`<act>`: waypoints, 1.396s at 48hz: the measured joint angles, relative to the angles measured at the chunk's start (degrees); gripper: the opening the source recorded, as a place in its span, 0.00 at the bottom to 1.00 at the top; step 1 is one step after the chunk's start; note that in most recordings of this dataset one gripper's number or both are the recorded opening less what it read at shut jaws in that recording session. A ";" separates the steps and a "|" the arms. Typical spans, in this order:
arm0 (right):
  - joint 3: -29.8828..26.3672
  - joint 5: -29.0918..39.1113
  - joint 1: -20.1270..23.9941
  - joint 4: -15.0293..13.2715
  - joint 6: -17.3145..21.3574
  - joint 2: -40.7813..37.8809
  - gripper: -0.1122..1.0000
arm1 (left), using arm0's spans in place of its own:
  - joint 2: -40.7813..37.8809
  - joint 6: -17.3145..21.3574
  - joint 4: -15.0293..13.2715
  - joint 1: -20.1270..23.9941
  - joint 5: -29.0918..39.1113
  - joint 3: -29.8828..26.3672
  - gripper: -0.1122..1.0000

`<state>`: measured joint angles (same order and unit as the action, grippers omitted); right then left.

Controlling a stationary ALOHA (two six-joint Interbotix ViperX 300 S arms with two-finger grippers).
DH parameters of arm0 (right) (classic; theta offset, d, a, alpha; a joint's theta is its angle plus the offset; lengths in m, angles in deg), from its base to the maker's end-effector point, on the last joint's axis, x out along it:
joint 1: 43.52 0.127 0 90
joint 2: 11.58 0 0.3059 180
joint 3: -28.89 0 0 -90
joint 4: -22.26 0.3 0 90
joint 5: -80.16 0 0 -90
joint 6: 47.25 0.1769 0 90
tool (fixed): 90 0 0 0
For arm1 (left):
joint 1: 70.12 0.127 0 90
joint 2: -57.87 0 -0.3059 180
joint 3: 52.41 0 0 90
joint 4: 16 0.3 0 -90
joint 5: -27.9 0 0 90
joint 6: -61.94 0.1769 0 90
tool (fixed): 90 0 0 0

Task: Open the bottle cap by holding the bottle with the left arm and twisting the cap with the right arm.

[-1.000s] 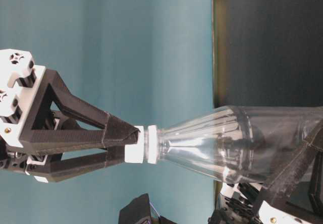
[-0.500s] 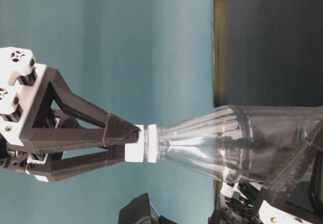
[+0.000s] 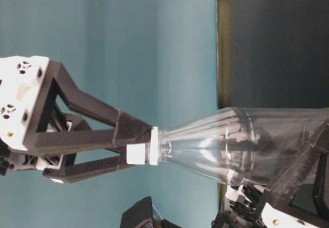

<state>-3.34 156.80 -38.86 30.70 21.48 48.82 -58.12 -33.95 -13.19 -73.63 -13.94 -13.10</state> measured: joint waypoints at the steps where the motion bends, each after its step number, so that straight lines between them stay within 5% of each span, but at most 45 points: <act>1: 0.26 -0.09 0.00 0.00 0.44 0.35 0.85 | 0.00 -0.09 0.00 0.00 0.00 -0.09 0.84; 18: 10.81 -3.96 0.00 -0.09 8.17 11.95 0.84 | 0.09 -0.44 -0.09 0.00 0.00 0.00 0.84; 39: 32.61 -26.89 0.70 0.00 20.65 29.53 0.84 | 0.70 -0.44 0.00 0.18 2.55 -0.35 0.84; 53: 43.33 -36.21 3.08 0.00 22.15 37.97 0.84 | 0.88 -1.58 -0.09 0.26 3.43 -0.70 0.93; 67: 53.44 -40.69 4.31 0.00 22.32 48.25 0.84 | 1.93 -2.20 0.00 0.44 7.56 -1.49 0.93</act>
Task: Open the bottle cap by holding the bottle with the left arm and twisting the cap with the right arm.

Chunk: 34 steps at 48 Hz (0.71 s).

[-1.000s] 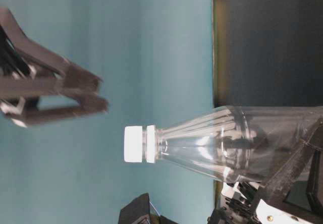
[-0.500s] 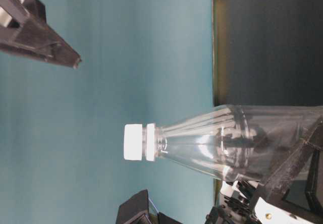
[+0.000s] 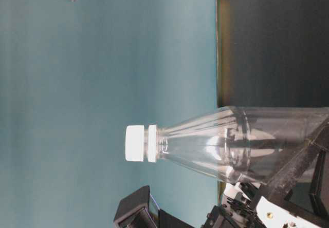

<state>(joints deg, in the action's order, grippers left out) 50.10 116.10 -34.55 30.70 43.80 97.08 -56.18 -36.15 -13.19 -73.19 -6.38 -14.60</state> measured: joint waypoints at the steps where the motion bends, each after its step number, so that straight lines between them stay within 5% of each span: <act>1: 0.62 -0.53 0.09 0.00 0.00 0.79 0.84 | 0.09 -0.09 -0.09 0.00 0.35 -0.18 0.93; 17: 12.92 -12.92 0.09 0.00 0.09 11.78 0.84 | 0.00 0.09 0.00 0.00 2.20 -1.32 0.93; 34: 22.85 -16.79 -1.76 0.00 0.09 19.78 0.84 | 0.26 0.09 -0.09 0.09 2.46 -1.32 0.93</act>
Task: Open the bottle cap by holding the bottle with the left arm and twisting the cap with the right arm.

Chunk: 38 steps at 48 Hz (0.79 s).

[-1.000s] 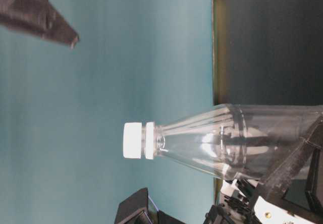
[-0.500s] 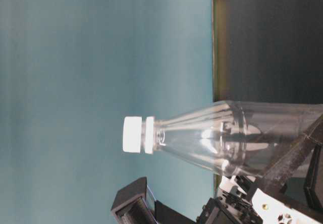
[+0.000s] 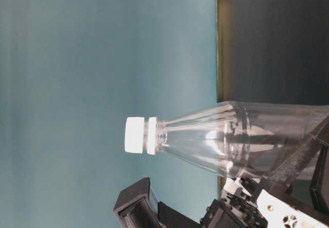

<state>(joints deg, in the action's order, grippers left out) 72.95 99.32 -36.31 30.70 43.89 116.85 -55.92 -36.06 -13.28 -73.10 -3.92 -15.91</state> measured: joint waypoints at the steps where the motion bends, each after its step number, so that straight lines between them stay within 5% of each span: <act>1: 0.35 -0.26 -0.44 0.00 0.00 0.53 0.84 | -0.18 0.00 0.00 0.00 0.00 0.00 0.93; 10: 3.16 -1.93 -5.10 -0.35 0.00 5.10 0.84 | 0.00 0.18 0.00 0.00 -0.09 -0.09 0.93; 38: 8.88 -3.52 -6.50 -0.44 0.00 10.11 0.83 | 1.05 1.85 0.00 0.35 -0.97 -0.62 0.93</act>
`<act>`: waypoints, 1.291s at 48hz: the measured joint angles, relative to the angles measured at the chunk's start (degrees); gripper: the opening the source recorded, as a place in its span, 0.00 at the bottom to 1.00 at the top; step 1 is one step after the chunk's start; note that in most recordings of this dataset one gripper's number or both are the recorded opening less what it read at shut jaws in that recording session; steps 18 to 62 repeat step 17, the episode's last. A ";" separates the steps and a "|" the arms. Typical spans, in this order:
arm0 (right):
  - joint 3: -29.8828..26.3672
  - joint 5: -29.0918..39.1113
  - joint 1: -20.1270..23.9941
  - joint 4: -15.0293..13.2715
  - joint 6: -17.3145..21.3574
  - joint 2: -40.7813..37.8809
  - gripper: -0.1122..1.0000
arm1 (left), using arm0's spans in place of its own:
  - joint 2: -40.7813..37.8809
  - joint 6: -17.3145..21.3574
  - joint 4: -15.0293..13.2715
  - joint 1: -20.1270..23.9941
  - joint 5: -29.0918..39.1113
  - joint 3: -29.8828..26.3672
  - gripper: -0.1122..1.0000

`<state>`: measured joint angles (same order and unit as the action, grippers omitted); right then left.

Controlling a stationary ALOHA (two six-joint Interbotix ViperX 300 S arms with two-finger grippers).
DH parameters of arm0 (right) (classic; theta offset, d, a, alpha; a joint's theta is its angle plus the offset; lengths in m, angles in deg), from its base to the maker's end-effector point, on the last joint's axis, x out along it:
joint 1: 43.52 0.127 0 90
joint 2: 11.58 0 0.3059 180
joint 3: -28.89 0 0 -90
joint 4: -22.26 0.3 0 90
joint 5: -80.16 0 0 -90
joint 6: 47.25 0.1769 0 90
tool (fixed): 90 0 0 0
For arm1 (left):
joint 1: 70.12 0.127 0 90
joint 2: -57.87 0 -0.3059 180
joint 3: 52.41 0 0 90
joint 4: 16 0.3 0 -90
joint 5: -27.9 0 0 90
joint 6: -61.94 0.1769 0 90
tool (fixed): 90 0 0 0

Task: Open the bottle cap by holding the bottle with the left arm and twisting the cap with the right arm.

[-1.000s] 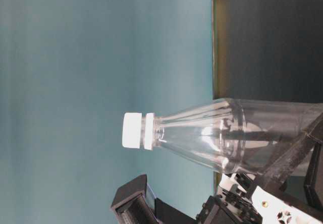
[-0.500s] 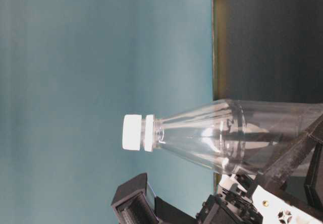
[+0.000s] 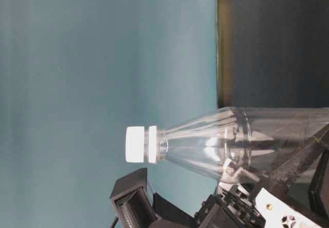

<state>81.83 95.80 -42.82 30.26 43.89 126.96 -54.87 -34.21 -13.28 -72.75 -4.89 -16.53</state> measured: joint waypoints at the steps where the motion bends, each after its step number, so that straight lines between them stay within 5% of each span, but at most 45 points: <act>1: 0.18 -0.09 0.00 0.00 0.00 0.26 0.83 | 0.00 0.00 0.00 -0.09 0.00 0.00 0.93; 62: 2.37 -0.53 -0.09 0.00 -0.18 1.85 0.83 | 0.00 0.00 0.00 0.00 -0.09 0.00 0.93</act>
